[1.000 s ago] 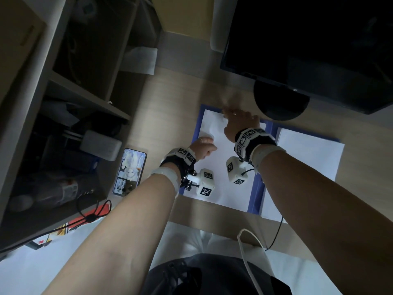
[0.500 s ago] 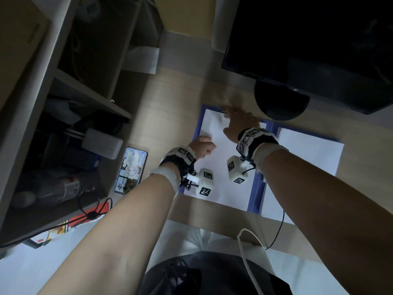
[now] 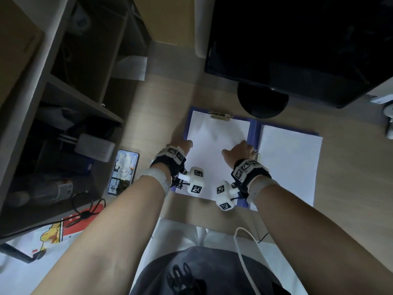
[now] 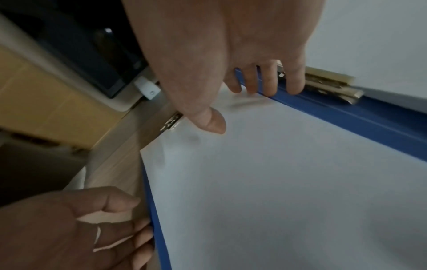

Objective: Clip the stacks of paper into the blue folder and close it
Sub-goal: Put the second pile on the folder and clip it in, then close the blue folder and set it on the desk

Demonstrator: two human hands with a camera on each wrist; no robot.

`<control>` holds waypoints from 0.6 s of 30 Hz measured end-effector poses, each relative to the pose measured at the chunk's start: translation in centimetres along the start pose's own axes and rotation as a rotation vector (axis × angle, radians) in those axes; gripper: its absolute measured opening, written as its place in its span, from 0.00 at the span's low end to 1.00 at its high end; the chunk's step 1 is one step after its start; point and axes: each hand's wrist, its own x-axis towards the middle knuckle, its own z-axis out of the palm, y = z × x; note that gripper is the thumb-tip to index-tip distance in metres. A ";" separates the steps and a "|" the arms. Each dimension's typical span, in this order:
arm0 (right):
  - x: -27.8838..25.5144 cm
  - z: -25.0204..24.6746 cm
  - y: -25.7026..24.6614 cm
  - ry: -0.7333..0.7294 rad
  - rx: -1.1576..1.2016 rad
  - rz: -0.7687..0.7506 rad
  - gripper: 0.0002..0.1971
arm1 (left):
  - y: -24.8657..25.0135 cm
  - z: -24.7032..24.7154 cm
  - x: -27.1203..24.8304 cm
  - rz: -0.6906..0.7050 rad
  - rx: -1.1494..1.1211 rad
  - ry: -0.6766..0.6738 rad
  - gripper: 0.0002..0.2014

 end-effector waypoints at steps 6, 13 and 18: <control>0.2 0.3 1.2 -0.020 -0.043 -0.021 0.37 | 1.9 -4.0 -12.4 -0.049 -0.149 -0.058 0.48; -1.1 -2.1 1.0 -0.113 -0.200 -0.088 0.36 | 2.6 -5.2 -18.6 0.247 -0.184 0.052 0.20; -2.4 -5.3 1.2 -0.313 0.260 -0.260 0.26 | 3.9 -5.8 -23.1 0.219 -0.360 0.075 0.28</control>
